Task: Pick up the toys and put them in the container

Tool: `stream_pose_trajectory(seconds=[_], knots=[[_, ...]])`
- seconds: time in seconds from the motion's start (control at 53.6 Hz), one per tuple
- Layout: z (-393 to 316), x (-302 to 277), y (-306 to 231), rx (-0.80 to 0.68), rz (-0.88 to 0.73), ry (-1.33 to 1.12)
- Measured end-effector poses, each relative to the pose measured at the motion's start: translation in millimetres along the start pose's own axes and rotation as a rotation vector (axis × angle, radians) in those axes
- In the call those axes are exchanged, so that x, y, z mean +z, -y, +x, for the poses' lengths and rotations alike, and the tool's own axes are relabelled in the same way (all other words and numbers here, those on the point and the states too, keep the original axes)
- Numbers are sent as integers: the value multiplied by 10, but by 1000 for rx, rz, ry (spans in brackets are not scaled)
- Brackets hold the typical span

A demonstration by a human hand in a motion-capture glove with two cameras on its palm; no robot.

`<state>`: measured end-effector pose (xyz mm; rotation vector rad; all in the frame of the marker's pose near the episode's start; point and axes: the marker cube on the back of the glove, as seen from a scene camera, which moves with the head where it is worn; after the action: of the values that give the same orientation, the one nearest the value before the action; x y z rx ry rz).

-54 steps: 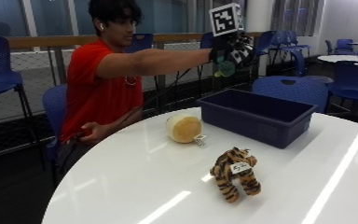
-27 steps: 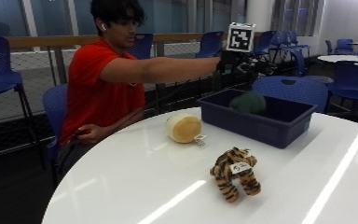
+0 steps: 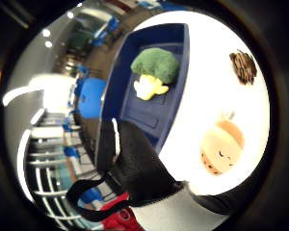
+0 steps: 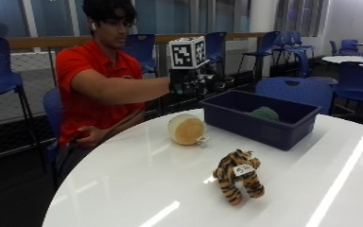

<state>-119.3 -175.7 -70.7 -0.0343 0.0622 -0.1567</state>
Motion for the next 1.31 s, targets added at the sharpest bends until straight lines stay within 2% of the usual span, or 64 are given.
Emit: stream_pose_trajectory(seconds=[0.112,0.205,0.672,0.877,1.307], knots=[[189,226,-258,-1,50,10],[313,464,-454,7,30,20],[542,1107,-680,68,-64,45],[659,1474,-722,107,-153,67],[507,1501,-772,127,-189,-65]])
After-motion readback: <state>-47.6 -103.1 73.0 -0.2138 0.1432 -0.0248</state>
